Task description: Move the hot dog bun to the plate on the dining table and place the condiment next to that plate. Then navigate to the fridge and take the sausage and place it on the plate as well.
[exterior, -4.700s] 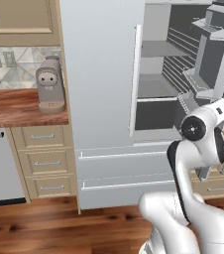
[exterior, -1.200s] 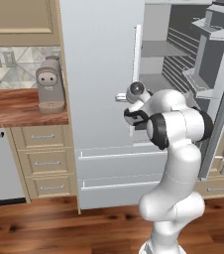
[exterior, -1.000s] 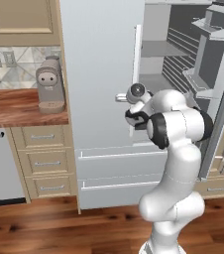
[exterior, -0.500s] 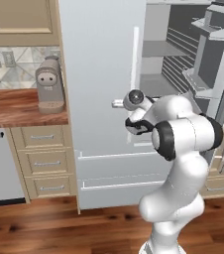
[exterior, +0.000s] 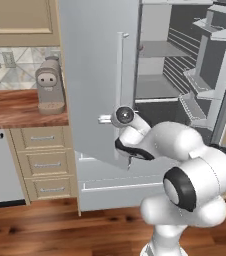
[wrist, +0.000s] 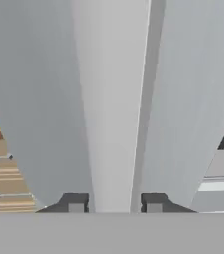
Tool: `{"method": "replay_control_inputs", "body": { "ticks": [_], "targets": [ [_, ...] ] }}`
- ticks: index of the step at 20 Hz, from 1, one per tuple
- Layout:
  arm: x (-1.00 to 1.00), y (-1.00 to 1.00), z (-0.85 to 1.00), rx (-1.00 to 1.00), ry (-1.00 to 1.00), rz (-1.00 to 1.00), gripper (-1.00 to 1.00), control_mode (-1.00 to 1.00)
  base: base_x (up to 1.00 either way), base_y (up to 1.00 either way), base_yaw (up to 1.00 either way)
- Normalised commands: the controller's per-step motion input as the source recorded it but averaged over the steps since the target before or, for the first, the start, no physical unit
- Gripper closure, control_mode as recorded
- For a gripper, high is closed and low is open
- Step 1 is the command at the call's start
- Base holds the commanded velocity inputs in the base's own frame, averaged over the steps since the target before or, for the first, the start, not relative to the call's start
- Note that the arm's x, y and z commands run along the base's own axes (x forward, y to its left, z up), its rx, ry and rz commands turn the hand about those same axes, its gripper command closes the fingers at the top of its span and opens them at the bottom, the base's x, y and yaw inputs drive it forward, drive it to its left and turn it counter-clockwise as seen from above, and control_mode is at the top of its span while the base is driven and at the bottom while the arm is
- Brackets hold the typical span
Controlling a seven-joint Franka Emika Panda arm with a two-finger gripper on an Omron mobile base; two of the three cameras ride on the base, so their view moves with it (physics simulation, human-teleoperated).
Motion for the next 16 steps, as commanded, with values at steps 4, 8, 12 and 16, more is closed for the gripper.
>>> {"method": "replay_control_inputs", "body": {
  "ticks": [4, 8, 12, 16],
  "targets": [
    [-1.00, 1.00, 0.61, 0.00, 0.17, 0.03, 1.00, -1.00, 0.00, 0.00, 0.00],
    [-1.00, 1.00, 0.60, 0.00, 0.20, 0.06, 1.00, -1.00, 0.00, 0.00, 0.00],
    [-0.73, 0.86, 0.34, 0.00, 0.11, 0.03, 1.00, -1.00, 0.00, 0.00, 0.00],
    [-0.67, 0.32, 0.15, 0.00, -0.01, 0.00, -1.00, -1.00, 0.00, 0.00, 0.00]
  ]
}}
